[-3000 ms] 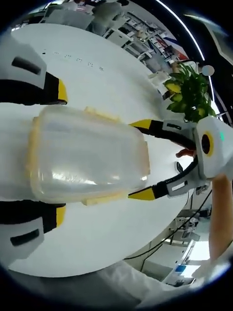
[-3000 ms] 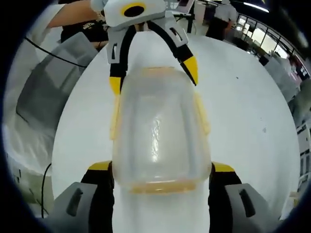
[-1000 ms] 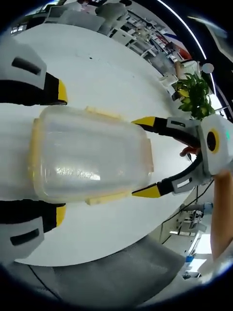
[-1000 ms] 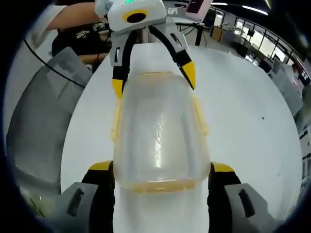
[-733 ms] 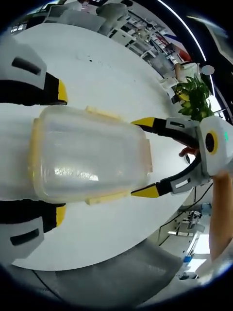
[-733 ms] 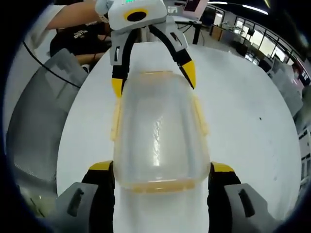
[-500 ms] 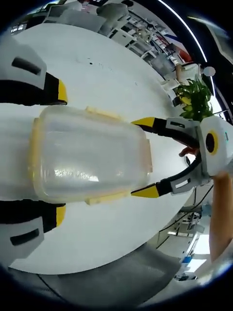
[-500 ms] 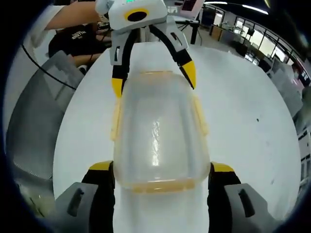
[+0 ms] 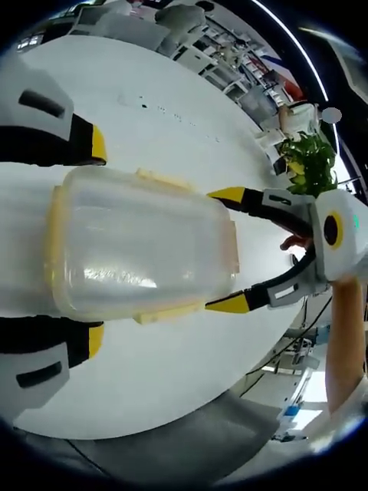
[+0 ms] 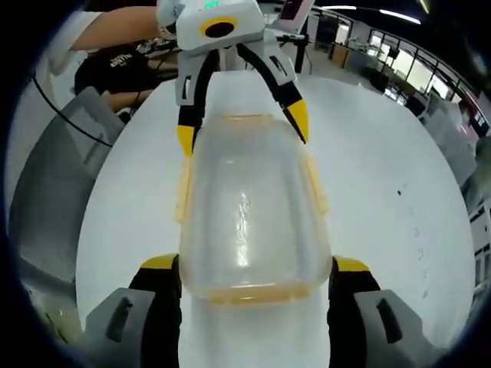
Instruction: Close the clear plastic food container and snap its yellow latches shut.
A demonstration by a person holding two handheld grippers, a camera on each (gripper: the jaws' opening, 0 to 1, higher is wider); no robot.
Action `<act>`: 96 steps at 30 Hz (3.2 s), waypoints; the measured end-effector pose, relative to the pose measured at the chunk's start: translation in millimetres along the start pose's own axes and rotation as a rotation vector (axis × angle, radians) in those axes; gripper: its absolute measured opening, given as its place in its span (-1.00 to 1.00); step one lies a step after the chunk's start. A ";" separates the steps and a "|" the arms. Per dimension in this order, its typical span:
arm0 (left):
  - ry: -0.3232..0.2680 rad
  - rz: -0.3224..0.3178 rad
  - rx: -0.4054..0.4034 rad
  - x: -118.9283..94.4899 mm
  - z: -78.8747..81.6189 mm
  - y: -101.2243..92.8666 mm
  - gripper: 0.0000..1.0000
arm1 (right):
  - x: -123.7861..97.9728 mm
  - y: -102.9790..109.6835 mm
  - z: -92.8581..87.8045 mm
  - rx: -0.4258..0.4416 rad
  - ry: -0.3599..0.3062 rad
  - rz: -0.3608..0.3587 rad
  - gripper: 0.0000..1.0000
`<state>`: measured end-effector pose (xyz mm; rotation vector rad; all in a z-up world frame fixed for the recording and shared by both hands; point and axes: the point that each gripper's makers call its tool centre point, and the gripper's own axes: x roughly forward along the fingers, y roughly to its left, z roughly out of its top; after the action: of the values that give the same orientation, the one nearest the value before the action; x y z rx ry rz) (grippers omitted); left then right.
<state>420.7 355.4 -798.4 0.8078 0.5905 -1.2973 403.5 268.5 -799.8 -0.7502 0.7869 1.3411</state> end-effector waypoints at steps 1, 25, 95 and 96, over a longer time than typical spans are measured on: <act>-0.001 -0.001 -0.002 0.3 -0.1 1.2 0.55 | 0.0 -0.9 0.0 0.000 0.002 -0.001 0.52; -0.072 0.016 -0.052 -8.1 11.1 2.4 0.60 | -6.0 -2.4 16.3 0.068 -0.067 -0.013 0.86; -0.503 0.671 -0.681 -186.1 -23.6 -161.5 0.98 | -107.5 171.8 -13.4 0.595 -0.470 -0.729 0.98; -0.508 0.668 -0.684 -185.5 -22.7 -161.3 0.98 | -107.7 175.1 -16.0 0.601 -0.467 -0.734 0.97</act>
<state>228.4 473.3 -698.3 0.0615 0.2733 -0.5700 221.3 212.0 -721.6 -0.1807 0.4239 0.5233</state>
